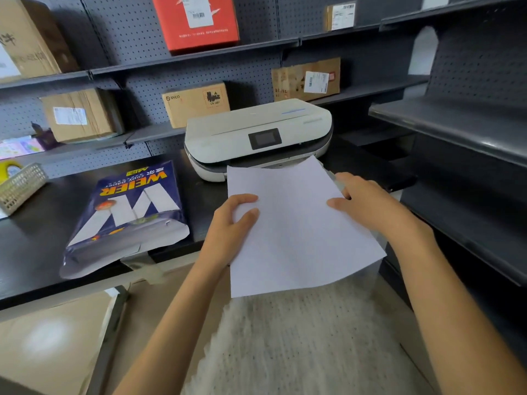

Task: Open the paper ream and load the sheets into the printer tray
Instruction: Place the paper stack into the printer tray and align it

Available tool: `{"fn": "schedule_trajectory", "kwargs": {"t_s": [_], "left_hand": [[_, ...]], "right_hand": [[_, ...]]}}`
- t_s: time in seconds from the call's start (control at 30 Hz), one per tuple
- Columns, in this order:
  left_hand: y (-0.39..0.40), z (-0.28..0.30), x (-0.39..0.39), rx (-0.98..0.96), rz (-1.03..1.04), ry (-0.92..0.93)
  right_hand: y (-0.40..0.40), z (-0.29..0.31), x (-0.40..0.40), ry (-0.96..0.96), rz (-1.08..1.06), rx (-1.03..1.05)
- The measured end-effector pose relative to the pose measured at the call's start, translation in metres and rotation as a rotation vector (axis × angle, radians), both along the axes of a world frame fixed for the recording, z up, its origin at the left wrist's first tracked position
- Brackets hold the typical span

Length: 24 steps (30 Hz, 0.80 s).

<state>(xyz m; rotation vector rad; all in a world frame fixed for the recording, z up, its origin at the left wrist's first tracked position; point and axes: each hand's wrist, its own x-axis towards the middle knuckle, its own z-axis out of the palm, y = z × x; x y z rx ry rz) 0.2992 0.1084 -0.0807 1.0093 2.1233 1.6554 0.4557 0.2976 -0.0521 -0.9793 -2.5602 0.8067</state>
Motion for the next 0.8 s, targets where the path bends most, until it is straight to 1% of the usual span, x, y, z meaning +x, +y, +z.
{"fn": "schedule_trajectory", "kwargs": {"t_s": [0.17, 0.4, 0.47, 0.6, 0.7, 0.8], "left_hand": [[0.025, -0.004, 0.003, -0.031, -0.011, -0.010], [0.051, -0.014, 0.008, -0.065, -0.036, -0.104], [0.055, -0.017, 0.010, -0.046, -0.038, -0.191], [0.057, -0.019, 0.014, 0.031, -0.048, -0.432], [0.053, -0.020, 0.013, 0.044, -0.039, -0.505], [0.048, -0.021, 0.010, 0.032, -0.027, -0.512]], "right_hand": [[0.021, 0.002, 0.001, -0.013, -0.047, 0.020], [0.044, 0.006, 0.005, -0.041, -0.101, 0.025], [0.049, 0.007, 0.007, -0.043, -0.088, 0.023], [0.055, 0.010, 0.010, -0.046, -0.074, 0.012], [0.058, 0.008, 0.009, -0.037, -0.050, -0.005], [0.061, 0.004, 0.006, -0.044, -0.027, -0.040]]}}
